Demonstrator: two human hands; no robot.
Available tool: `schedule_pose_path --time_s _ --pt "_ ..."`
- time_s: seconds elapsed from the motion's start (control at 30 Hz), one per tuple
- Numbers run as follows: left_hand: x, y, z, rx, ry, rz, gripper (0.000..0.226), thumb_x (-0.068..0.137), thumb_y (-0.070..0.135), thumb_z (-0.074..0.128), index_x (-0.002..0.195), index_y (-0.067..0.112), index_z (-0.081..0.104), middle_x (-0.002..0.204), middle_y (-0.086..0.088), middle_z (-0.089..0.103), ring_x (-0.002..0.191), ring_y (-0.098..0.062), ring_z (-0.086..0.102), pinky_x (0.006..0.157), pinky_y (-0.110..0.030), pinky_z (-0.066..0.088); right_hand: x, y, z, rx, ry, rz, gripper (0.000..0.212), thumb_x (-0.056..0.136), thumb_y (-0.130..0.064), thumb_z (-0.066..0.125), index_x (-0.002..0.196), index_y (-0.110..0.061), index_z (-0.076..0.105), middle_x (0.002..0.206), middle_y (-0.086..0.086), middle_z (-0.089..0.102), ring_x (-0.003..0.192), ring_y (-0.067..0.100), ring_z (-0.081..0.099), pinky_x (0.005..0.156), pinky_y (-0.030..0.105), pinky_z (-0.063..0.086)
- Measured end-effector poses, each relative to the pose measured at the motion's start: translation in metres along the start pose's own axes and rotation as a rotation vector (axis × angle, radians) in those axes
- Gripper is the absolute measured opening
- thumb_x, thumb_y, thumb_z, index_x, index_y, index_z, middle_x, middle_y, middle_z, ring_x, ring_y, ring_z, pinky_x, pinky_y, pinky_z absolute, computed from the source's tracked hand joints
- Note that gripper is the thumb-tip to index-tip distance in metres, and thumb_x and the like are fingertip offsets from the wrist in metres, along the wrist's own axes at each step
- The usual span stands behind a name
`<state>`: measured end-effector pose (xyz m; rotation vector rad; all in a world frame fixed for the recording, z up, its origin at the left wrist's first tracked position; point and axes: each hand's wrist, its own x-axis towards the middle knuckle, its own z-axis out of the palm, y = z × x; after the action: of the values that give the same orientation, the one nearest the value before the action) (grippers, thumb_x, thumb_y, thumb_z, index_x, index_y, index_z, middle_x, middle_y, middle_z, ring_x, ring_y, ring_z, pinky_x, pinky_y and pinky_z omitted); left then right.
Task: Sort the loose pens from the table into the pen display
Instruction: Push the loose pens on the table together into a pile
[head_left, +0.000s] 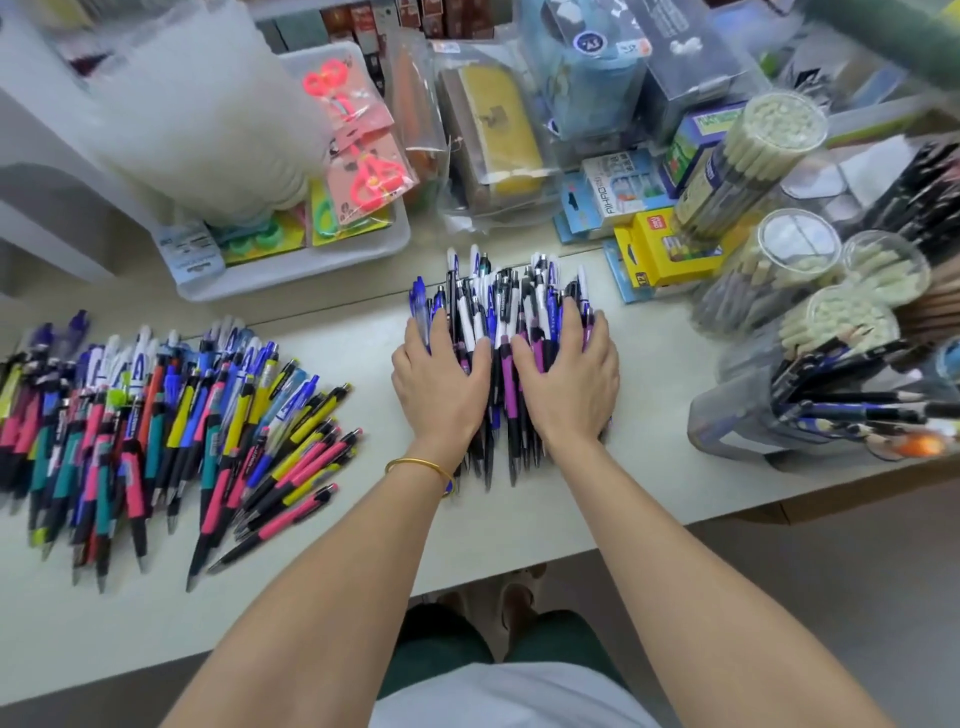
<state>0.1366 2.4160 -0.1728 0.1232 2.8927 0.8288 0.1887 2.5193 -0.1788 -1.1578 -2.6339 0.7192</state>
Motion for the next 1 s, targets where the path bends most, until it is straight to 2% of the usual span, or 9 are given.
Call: schedule_pose_path --time_s 0.23,0.43,0.6,0.73,0.9,1.0 --pt "-0.001 -0.018 -0.013 0.036 0.034 -0.009 0.055 0.096 0.042 0.044 0.145 0.017 0.035 0.153 -0.012 0.029 0.134 -0.031 0.029 0.11 -0.04 0.024 -0.012 -0.021 0.01 0.021 -0.037 -0.052 0.072 0.089 -0.06 0.045 0.15 -0.028 0.023 0.156 0.01 0.022 0.137 0.031 0.027 0.111 0.041 0.024" --pt "0.005 -0.04 -0.029 0.2 0.044 0.033 0.054 0.098 0.038 0.039 0.142 0.007 0.037 0.141 -0.017 0.041 0.12 -0.034 0.039 0.1 -0.042 0.034 -0.027 -0.04 0.023 0.039 -0.056 -0.081 0.071 0.089 -0.059 0.046 0.149 -0.028 0.024 0.155 0.01 0.023 0.137 0.03 0.026 0.11 0.04 0.024" --pt "0.01 -0.057 -0.042 0.322 0.012 0.075 0.054 0.099 0.039 0.035 0.139 0.004 0.038 0.133 -0.019 0.045 0.117 -0.034 0.043 0.096 -0.042 0.036 -0.037 -0.056 0.033 0.034 -0.057 -0.094 0.071 0.089 -0.058 0.045 0.149 -0.028 0.024 0.155 0.01 0.023 0.138 0.03 0.026 0.111 0.041 0.025" --pt "0.015 -0.067 -0.05 0.481 -0.003 0.084 0.068 0.092 0.047 0.014 0.132 0.003 0.047 0.123 -0.019 0.054 0.108 -0.035 0.05 0.09 -0.042 0.036 -0.04 -0.065 0.038 0.015 -0.061 -0.097 0.071 0.09 -0.058 0.044 0.15 -0.028 0.022 0.156 0.01 0.021 0.138 0.03 0.025 0.11 0.04 0.025" --pt "0.025 -0.079 -0.061 0.577 -0.06 0.134 0.057 0.1 0.048 0.026 0.136 0.006 0.039 0.129 -0.017 0.049 0.115 -0.033 0.044 0.094 -0.042 0.032 -0.04 -0.079 0.043 -0.039 -0.076 -0.105 0.073 0.09 -0.06 0.041 0.151 -0.027 0.018 0.156 0.013 0.02 0.139 0.031 0.026 0.113 0.043 0.025" --pt "0.028 -0.085 -0.072 0.532 -0.1 0.189 0.058 0.101 0.045 0.024 0.149 0.012 0.025 0.144 -0.019 0.039 0.128 -0.034 0.036 0.102 -0.044 0.027 -0.04 -0.081 0.042 -0.059 -0.112 -0.081 0.076 0.09 -0.064 0.039 0.152 -0.029 0.013 0.158 0.014 0.013 0.143 0.032 0.019 0.115 0.044 0.02"
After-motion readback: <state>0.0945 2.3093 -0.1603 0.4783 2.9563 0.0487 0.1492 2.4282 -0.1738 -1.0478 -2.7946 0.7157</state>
